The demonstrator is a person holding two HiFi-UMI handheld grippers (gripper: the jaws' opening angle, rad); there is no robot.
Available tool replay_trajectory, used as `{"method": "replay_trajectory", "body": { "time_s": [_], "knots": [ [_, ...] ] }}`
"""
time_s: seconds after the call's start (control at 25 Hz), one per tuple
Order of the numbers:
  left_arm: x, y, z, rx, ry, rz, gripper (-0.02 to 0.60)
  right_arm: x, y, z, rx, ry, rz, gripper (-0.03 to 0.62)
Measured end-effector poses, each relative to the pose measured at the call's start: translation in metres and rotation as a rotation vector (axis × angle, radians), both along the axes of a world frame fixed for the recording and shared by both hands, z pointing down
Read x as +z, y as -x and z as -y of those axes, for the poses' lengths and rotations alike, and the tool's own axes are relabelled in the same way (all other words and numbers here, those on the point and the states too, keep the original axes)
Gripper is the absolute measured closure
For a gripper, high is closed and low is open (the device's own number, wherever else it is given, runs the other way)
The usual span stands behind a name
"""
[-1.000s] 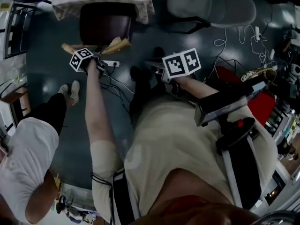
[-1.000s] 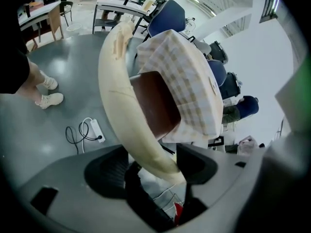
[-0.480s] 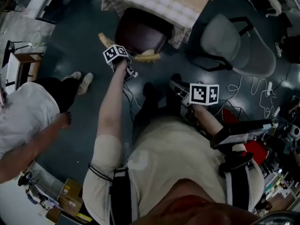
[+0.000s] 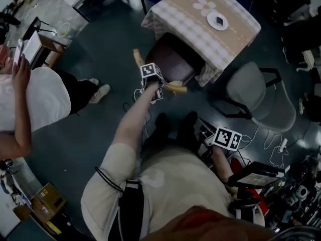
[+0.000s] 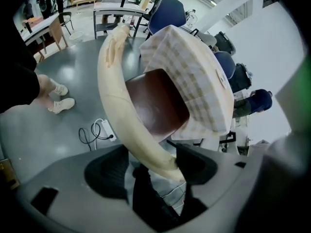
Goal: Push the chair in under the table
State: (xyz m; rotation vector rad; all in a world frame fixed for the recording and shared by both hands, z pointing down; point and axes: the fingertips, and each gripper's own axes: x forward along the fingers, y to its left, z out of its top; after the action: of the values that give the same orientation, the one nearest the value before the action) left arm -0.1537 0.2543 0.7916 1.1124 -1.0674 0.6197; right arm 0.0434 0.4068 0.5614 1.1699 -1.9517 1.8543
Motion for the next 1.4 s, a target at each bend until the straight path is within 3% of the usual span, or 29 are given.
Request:
{"method": "replay_trajectory", "body": {
  "time_s": [0.28, 0.48, 0.64, 0.8, 1.16, 1.4],
  "knots": [
    [-0.002, 0.009, 0.006, 0.009, 0.002, -0.015, 0.289, -0.003, 0.011, 0.013, -0.005, -0.016, 0.006, 0.585],
    [-0.009, 0.009, 0.005, 0.030, -0.058, -0.075, 0.287, -0.011, 0.025, 0.018, -0.031, -0.044, 0.012, 0.585],
    [-0.024, 0.022, 0.005, 0.087, -0.119, -0.048, 0.287, -0.017, 0.036, 0.011, -0.042, -0.059, 0.020, 0.585],
    [-0.045, 0.036, 0.012, 0.081, -0.178, -0.051, 0.288, -0.021, 0.043, 0.009, -0.052, -0.073, 0.034, 0.585],
    [-0.076, 0.028, -0.003, 0.112, -0.226, -0.148, 0.288, -0.040, 0.056, 0.001, -0.044, -0.116, 0.047, 0.585],
    [-0.098, 0.054, 0.009, 0.147, -0.320, -0.124, 0.289, -0.055, 0.071, 0.023, -0.016, -0.161, 0.082, 0.585]
  ]
}}
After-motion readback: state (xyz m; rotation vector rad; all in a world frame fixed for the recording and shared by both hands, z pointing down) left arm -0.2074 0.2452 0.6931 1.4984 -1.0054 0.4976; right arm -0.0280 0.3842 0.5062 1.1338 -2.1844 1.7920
